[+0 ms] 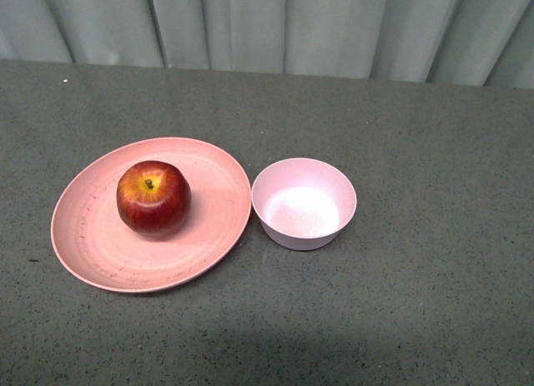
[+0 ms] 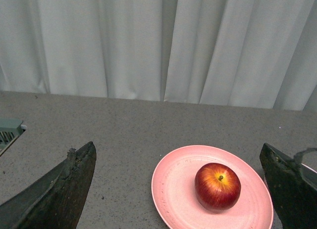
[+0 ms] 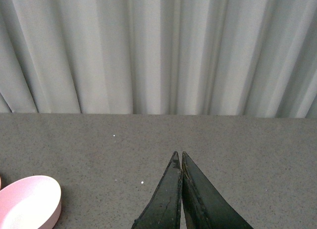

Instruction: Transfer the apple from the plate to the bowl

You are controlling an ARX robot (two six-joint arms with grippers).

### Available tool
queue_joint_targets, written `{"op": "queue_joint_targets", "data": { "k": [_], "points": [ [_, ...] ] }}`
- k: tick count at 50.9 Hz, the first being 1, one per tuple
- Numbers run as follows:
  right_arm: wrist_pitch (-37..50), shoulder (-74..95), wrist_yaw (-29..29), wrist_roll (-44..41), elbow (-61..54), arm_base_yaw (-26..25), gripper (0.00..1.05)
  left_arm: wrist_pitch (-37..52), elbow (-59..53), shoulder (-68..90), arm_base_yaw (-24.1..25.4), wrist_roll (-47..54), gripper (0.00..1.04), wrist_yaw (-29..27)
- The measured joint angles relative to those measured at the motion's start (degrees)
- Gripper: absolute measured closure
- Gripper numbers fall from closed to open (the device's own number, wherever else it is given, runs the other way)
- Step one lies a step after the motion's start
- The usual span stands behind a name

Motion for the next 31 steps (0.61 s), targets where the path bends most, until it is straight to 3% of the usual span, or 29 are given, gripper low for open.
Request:
{"op": "queue_joint_targets", "data": {
  "k": [31],
  "points": [
    [-18.7,-19.7,0.0,0.0,0.0,0.0,1.04,0.0,0.0,0.0,0.0,0.0,0.07,0.0]
  ]
}}
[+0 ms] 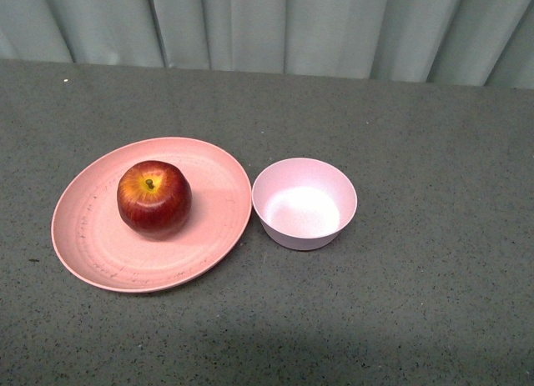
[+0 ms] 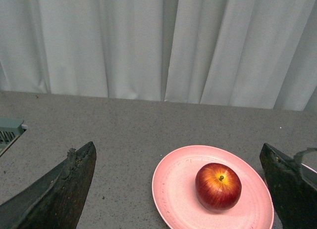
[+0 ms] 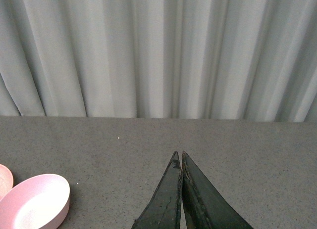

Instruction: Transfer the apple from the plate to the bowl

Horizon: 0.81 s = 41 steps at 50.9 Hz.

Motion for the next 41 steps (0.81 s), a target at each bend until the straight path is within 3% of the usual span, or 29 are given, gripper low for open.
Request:
{"op": "queue_joint_targets", "data": {
  "k": [15,21,31,41],
  "points": [
    [-5.9,-6.1,0.0,0.0,0.0,0.0,1.04,0.0,0.0,0.0,0.0,0.0,0.07,0.0],
    [-15.4,-13.8,-0.1,0.0,0.0,0.0,1.04,0.0,0.0,0.0,0.0,0.0,0.07,0.0],
    [-15.9,-15.5,-0.1,0.0,0.0,0.0,1.03,0.0,0.0,0.0,0.0,0.0,0.07,0.0],
    [-15.9,-15.5,-0.1,0.0,0.0,0.0,0.72,0.0,0.0,0.0,0.0,0.0,0.07,0.0]
  ]
}}
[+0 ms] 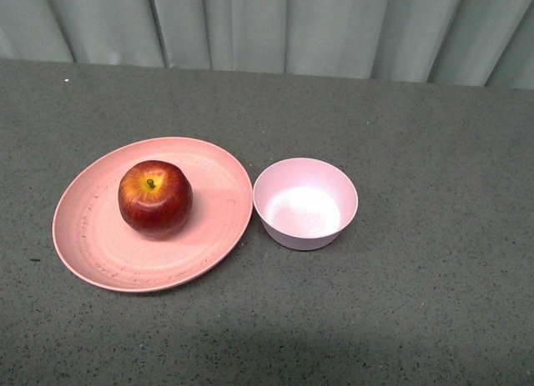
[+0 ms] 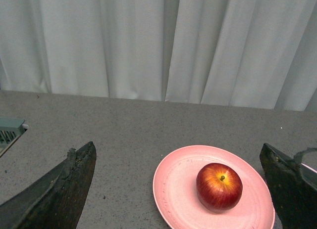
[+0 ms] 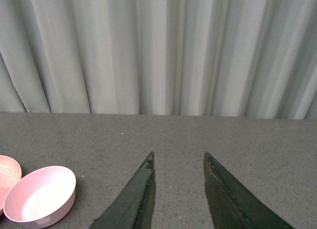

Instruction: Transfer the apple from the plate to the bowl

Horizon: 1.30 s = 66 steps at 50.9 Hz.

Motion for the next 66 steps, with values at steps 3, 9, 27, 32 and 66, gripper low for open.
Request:
{"op": "queue_joint_targets", "data": {
  "k": [3,9,27,32,66],
  "points": [
    [0.0,0.0,0.0,0.0,0.0,0.0,0.58,0.0,0.0,0.0,0.0,0.0,0.07,0.0],
    [0.0,0.0,0.0,0.0,0.0,0.0,0.39,0.0,0.0,0.0,0.0,0.0,0.07,0.0],
    [0.0,0.0,0.0,0.0,0.0,0.0,0.1,0.0,0.0,0.0,0.0,0.0,0.07,0.0],
    [0.0,0.0,0.0,0.0,0.0,0.0,0.09,-2.1,0.3,2.6,-1.4,0.2,0.07,-6.0],
    [0.0,0.0,0.0,0.0,0.0,0.0,0.09,47.4,19.2,83.8,-8.5,-2.2,0.07,-6.3]
  ]
}}
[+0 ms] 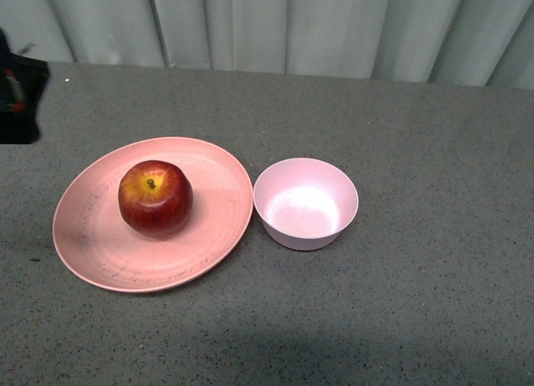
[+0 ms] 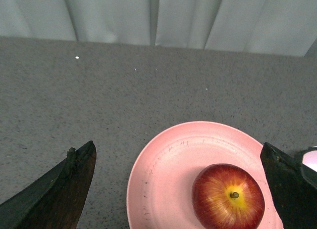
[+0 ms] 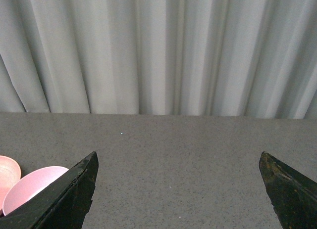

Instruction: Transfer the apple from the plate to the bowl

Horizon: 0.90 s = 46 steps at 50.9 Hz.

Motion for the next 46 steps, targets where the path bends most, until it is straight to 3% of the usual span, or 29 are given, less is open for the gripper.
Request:
{"op": "queue_joint_targets", "data": {
  "k": [8,20,46],
  "points": [
    [0.0,0.0,0.0,0.0,0.0,0.0,0.09,-3.1,8.0,11.9,-3.2,-1.7,0.07,2.8],
    [0.0,0.0,0.0,0.0,0.0,0.0,0.09,-4.6,14.1,21.5,-5.2,-1.1,0.07,0.5],
    [0.0,0.0,0.0,0.0,0.0,0.0,0.09,-9.9,15.5,25.2,-6.8,-1.8,0.07,3.8]
  ]
}}
